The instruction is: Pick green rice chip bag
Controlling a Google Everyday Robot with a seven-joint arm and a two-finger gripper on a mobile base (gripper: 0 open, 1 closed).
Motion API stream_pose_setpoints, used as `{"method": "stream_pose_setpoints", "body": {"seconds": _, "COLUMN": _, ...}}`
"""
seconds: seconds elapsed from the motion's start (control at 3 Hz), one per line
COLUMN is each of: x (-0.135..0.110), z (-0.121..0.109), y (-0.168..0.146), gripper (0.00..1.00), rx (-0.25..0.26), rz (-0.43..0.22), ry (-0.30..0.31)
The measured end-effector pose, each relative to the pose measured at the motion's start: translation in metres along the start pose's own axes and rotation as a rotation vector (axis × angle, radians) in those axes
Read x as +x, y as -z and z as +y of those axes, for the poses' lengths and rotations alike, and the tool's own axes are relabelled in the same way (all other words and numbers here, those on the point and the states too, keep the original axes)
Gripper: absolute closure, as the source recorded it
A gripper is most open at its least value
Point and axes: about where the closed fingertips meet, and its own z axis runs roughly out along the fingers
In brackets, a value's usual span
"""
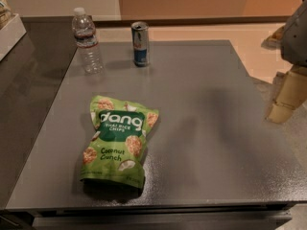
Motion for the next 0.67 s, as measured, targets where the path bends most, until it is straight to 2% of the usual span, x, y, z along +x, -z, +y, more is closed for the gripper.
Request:
{"method": "stream_pose_setpoints", "body": {"seconds": 0.33, "x": 0.0, "z": 0.0, "y": 0.0, "gripper": 0.0, "rx": 0.0, "rz": 0.0, "ry": 0.0}}
{"method": "stream_pose_setpoints", "body": {"seconds": 0.67, "x": -0.014, "z": 0.006, "y": -0.005, "gripper": 0.0, "rx": -0.017, "rz": -0.015, "ry": 0.08}}
